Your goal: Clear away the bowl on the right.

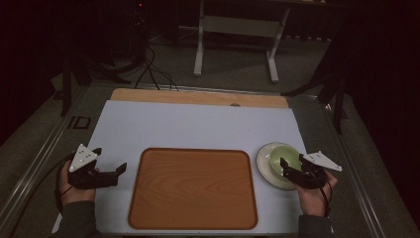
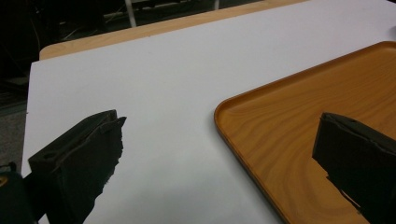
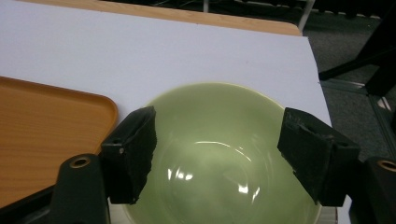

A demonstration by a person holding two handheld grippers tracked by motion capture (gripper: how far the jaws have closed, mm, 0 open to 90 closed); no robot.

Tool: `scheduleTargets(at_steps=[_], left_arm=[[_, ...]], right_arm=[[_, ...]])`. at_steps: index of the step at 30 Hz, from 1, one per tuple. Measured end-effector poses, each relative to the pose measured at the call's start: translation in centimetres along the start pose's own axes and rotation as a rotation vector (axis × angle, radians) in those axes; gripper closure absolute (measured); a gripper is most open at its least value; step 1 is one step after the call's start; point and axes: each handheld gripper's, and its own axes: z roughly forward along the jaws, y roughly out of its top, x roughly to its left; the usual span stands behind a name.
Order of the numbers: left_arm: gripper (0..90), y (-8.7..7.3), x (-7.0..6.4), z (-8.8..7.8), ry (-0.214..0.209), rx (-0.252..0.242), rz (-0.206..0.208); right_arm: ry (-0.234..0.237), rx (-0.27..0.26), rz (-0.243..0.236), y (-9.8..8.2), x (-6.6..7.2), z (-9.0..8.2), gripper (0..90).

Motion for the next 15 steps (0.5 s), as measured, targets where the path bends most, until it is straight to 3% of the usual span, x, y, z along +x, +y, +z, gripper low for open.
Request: scheduleTargets(at_steps=[15], left_arm=[[1.7, 0.02, -0.03, -0.12, 0.012, -0.009, 0.002]], right_arm=[[-0.016, 0.05, 0.061, -0.4, -0.82, 0.37, 26.3]])
